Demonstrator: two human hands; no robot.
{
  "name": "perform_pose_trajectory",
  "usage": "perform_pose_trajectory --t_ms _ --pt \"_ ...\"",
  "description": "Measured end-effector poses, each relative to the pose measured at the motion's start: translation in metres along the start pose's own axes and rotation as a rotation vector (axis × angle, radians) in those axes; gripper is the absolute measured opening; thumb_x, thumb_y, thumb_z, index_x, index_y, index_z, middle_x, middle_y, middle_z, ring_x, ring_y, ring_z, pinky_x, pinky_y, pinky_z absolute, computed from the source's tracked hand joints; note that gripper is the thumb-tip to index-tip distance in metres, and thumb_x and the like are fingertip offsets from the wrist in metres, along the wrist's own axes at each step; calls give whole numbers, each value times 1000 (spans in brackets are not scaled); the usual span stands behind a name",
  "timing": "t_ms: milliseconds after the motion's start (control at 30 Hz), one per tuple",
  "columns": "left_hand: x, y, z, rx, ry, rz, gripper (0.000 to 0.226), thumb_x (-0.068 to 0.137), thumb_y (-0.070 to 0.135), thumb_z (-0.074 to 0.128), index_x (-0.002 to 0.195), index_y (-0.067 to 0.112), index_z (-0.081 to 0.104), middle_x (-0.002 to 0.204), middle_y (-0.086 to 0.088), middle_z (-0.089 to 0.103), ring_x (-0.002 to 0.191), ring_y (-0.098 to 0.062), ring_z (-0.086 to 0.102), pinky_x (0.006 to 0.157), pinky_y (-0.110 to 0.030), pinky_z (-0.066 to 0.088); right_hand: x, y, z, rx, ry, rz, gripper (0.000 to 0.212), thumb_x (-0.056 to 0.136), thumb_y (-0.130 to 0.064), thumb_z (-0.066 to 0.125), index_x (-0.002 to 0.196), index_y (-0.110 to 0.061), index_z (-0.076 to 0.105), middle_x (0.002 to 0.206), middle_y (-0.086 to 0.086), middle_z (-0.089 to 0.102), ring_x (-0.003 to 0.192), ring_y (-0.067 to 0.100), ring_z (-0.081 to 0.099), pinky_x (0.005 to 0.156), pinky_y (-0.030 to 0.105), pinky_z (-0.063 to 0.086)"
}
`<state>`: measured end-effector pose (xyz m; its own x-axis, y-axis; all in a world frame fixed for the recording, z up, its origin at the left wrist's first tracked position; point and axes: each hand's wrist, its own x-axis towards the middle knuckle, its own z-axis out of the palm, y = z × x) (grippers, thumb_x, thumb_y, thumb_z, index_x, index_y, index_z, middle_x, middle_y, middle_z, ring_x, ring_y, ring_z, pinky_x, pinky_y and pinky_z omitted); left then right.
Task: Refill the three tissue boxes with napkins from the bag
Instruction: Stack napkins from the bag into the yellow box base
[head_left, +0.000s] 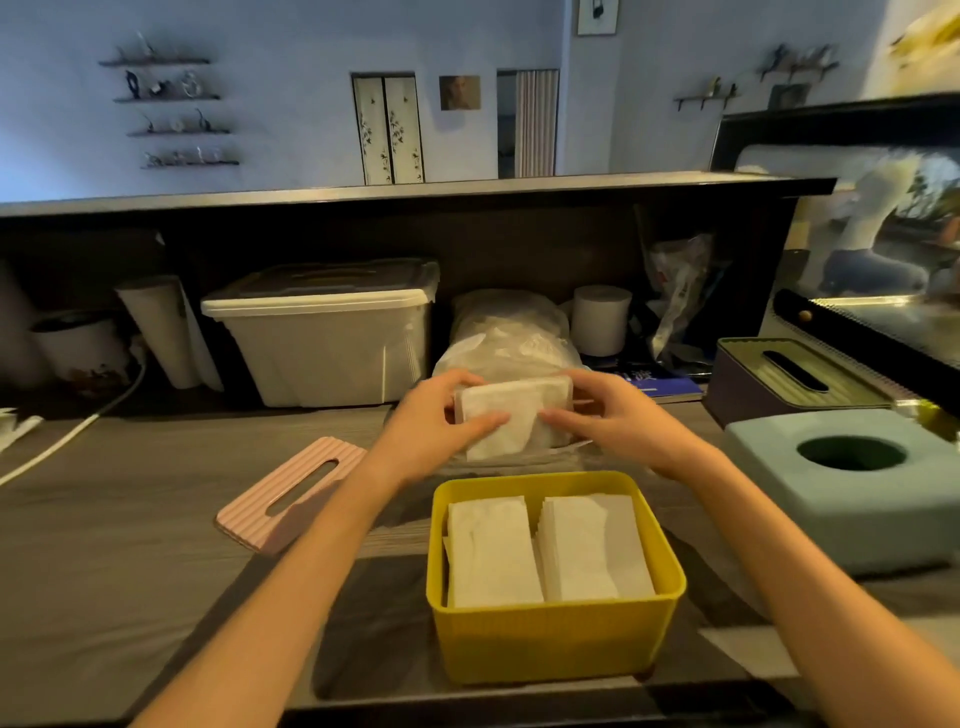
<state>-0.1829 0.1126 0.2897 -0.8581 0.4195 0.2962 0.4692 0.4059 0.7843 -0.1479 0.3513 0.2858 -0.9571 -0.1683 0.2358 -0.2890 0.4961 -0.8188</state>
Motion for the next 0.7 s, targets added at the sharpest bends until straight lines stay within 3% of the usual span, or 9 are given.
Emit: perform_pose_trajectory --t_ms 133,233,333,433,567,633,700 --pt "-19 37 -16 15 -5 -29 27 91 38 72 114 25 66 102 7 70 90 0 67 75 -21 60 -9 -37 -8 116 -14 59 34 96 -33 69 129 -29 62 114 -9 74 106 7 71 86 28 60" --pt "-36 60 -23 -93 -99 -135 24 90 36 74 110 29 63 98 10 73 84 6 69 64 -12 55 -16 -59 -4 431 27 283 37 91 -31 75 123 -14 69 123 15 71 109 21 69 95 34 55" --pt "-54 73 -24 -220 -210 -204 37 87 33 77 121 28 62 101 10 78 91 -2 73 70 -15 55 -35 -80 8 728 -39 501 52 81 -26 80 127 -8 64 120 20 73 112 29 69 97 38 56" --pt "-68 74 -21 -230 -182 -238 49 84 32 80 127 25 58 102 7 78 92 -5 74 77 -21 58 -54 -89 18 778 -125 534 49 82 -28 78 125 -10 64 115 16 75 105 30 73 85 41 60" --pt "-82 71 -21 -150 -196 -306 56 83 35 80 130 20 52 99 2 78 87 -9 75 81 -29 62 -68 -90 28 686 -102 585 32 93 -17 72 122 -8 64 106 14 78 96 28 76 74 39 63" --pt "-90 71 -24 11 -209 -287 47 86 42 76 121 24 51 90 4 78 78 -8 74 72 -25 61 -72 -87 32 616 -124 583 28 95 -14 69 122 -7 65 103 10 79 92 25 77 72 36 63" --pt "-95 71 -29 316 -161 -216 42 86 52 72 114 29 50 88 6 74 77 -7 70 74 -27 61 -77 -83 38 576 -161 592 24 96 -13 67 119 -5 66 100 9 79 91 22 77 71 33 63"
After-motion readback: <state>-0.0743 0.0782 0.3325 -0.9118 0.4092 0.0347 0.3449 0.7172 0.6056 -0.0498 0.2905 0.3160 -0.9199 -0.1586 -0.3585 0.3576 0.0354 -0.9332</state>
